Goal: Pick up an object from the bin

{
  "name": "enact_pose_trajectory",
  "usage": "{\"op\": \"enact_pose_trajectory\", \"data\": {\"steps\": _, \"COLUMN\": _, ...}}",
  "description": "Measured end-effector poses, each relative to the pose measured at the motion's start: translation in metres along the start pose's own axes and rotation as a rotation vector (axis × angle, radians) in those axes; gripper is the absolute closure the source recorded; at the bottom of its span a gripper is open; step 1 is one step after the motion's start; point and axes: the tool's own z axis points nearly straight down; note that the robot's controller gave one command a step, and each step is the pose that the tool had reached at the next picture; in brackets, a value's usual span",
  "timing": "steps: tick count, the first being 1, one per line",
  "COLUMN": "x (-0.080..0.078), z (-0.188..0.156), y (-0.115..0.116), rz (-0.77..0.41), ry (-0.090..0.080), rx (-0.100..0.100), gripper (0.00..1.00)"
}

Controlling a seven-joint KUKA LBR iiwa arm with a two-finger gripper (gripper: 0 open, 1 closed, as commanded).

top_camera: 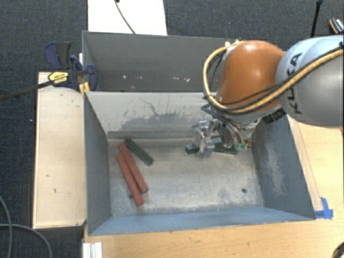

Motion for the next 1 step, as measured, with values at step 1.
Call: {"op": "enact_pose_trajectory", "data": {"steps": 1, "x": -0.0151, "z": -0.1375, "y": -0.0511, "rz": -0.412, "ry": 0.000, "rx": 0.001, "gripper": 1.00}}
